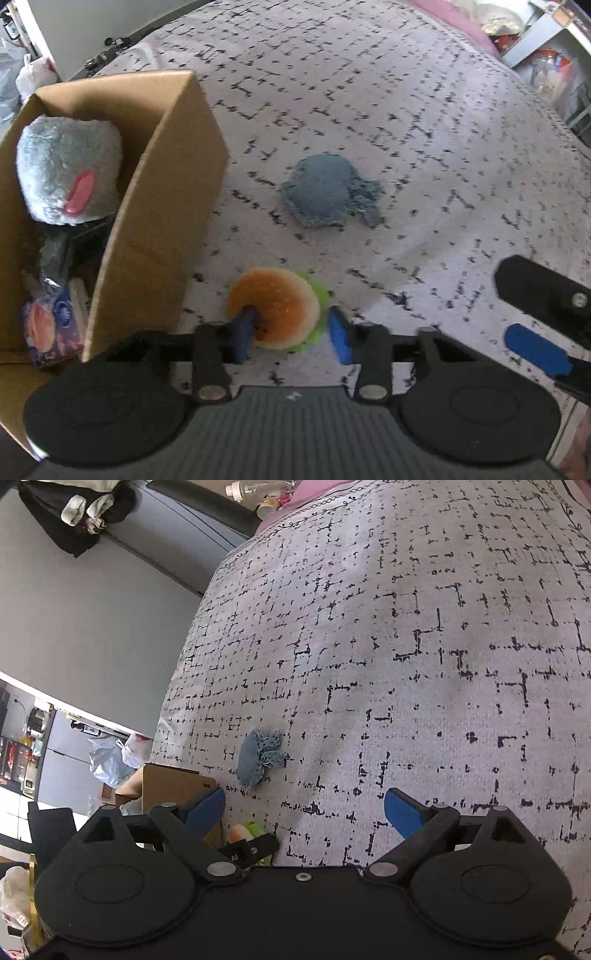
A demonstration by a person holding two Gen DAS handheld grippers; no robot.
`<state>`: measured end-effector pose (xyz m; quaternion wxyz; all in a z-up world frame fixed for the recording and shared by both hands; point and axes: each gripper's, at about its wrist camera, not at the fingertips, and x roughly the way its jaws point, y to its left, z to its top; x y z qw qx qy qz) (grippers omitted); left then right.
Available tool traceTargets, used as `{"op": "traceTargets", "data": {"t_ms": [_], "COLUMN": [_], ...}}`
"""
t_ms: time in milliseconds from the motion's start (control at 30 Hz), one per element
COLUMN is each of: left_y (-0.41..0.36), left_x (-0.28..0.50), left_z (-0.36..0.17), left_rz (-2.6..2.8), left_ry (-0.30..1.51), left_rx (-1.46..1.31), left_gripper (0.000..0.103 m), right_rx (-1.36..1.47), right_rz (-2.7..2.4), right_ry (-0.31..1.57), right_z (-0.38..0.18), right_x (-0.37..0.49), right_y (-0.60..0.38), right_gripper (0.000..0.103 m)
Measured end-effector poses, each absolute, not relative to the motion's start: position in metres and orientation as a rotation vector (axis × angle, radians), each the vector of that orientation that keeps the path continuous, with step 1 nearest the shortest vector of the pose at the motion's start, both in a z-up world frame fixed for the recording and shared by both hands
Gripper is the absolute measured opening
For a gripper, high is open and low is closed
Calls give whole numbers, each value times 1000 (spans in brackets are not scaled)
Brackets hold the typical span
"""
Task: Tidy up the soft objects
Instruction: 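Grasp the orange burger toy with the left tool while the right tool approaches the octopus plush, then grasp the grey-blue octopus plush with the right tool while the left tool holds the burger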
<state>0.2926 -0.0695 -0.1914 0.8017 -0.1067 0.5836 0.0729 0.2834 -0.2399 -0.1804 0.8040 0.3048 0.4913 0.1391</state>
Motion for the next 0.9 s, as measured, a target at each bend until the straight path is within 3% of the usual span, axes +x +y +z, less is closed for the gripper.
{"op": "traceTargets", "data": {"t_ms": [100,267,533,900], "left_y": [-64,-59,-49,-41], "left_x": [295,295,293,295], "left_z": [-186,-168,-159,-170], "left_rz": [145,132,130,125], "left_ry": [1250,1207,1176,1175], "left_rx": [-260,-274,-344,-425], "left_gripper": [26,20,20,20], "right_rx": [637,612,640,606], "right_rz": [303,327,349,397], "right_ry": [1046,1043,1022,1018], "right_z": [-179,-178,-179,-183], "right_x": [286,290,302,320], "right_y": [-237,-230,-222,-192], "right_gripper": [94,89,79,73]}}
